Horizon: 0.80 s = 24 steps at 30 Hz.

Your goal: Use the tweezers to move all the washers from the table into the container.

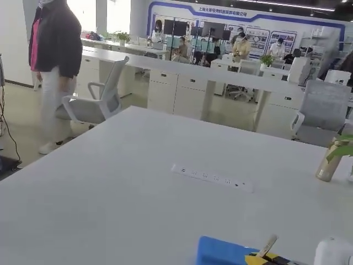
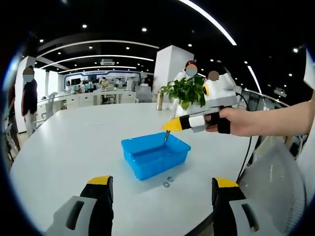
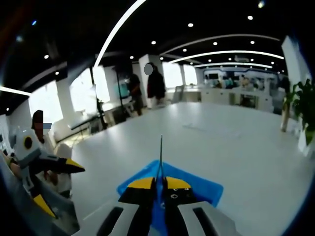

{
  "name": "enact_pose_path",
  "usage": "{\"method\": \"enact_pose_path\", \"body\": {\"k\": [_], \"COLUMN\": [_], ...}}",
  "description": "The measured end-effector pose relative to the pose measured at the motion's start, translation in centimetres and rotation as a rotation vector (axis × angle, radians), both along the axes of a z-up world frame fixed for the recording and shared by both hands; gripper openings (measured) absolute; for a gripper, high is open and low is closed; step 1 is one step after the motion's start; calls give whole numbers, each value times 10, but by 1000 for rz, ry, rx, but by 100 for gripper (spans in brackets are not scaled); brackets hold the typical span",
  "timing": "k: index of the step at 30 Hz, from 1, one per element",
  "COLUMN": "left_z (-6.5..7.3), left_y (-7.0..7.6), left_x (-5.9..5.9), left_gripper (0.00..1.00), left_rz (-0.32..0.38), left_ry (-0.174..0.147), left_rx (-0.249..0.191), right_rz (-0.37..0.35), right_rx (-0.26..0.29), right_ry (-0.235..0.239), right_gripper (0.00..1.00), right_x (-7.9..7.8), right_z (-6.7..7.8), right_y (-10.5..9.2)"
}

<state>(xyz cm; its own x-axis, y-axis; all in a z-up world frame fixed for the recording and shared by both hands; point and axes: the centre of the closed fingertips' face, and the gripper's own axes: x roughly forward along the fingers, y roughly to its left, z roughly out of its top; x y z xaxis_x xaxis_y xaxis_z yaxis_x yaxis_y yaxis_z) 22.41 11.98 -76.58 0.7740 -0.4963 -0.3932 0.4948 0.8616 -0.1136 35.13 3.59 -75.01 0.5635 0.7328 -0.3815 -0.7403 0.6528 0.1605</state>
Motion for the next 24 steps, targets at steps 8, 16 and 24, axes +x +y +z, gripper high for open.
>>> {"method": "enact_pose_path", "body": {"k": [8, 16, 24], "left_z": [1, 1, 1], "left_y": [-2, -1, 0], "left_x": [0, 1, 1], "left_gripper": [84, 84, 84], "left_rz": [-5, -3, 4], "left_ry": [-2, -5, -7], "left_rx": [-15, -11, -9], "right_rz": [6, 33, 47], "right_rx": [34, 31, 44], "right_ry": [-8, -8, 27], "right_gripper": [4, 4, 4], "right_x": [-10, -23, -36], "right_z": [12, 12, -1], "right_y": [1, 8, 11]}}
